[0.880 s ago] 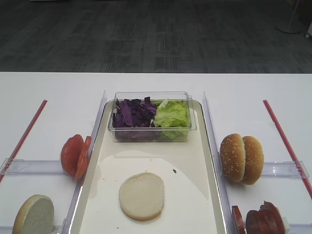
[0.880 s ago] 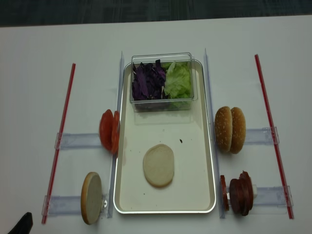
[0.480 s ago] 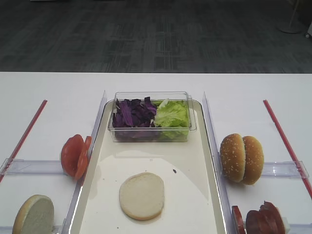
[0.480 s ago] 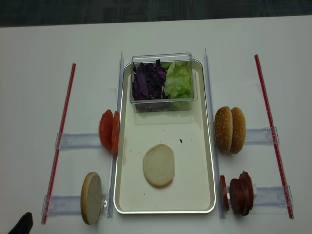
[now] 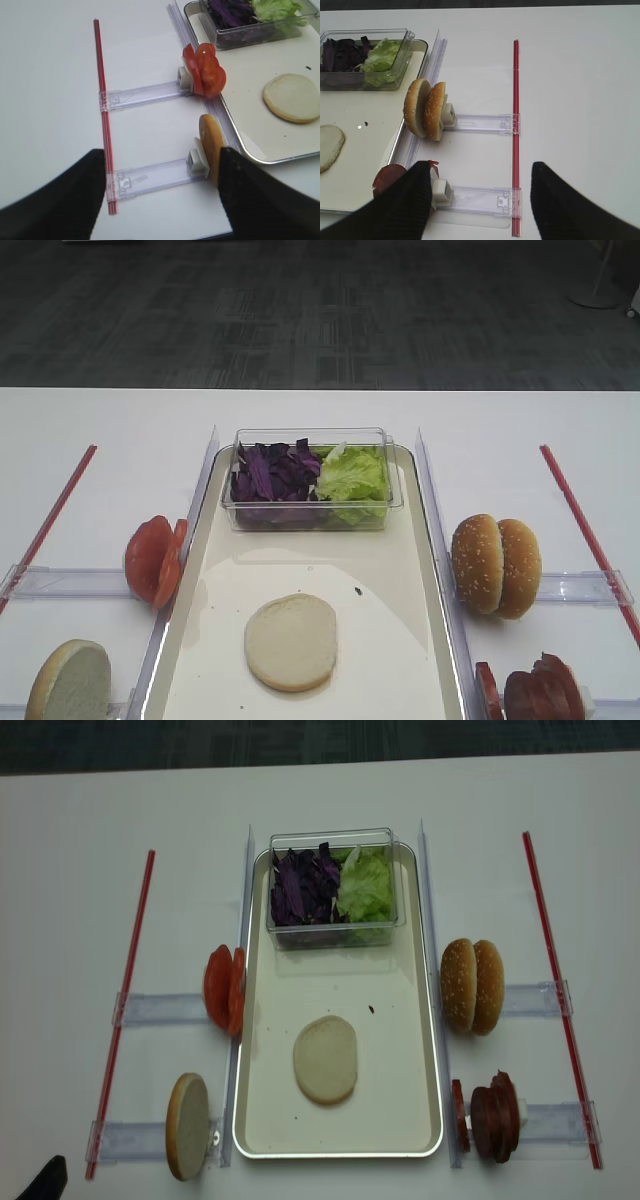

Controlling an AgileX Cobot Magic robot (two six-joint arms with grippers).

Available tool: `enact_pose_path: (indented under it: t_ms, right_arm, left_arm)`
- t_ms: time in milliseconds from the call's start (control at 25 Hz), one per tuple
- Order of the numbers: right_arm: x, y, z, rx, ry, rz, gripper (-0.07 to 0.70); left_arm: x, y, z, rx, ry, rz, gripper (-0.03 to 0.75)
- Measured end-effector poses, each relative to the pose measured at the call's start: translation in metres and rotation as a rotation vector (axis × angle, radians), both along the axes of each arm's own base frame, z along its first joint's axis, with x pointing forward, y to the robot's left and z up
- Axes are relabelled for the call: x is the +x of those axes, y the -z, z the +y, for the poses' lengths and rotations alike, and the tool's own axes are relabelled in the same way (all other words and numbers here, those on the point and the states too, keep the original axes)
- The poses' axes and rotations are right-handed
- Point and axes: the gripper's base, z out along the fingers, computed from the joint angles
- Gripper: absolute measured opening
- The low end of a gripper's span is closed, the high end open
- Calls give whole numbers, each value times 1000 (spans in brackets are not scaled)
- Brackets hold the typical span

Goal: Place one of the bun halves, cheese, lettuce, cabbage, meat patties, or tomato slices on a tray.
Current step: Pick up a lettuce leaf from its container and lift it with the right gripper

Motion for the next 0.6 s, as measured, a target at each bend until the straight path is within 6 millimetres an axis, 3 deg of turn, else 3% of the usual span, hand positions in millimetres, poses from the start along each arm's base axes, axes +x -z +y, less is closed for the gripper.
enact_pose_path:
  t_ms: [600]
  right_arm:
    - [-1,-6,0,-4,0,-32,463]
  left_arm:
    - [0,0,0,0,0,0,457]
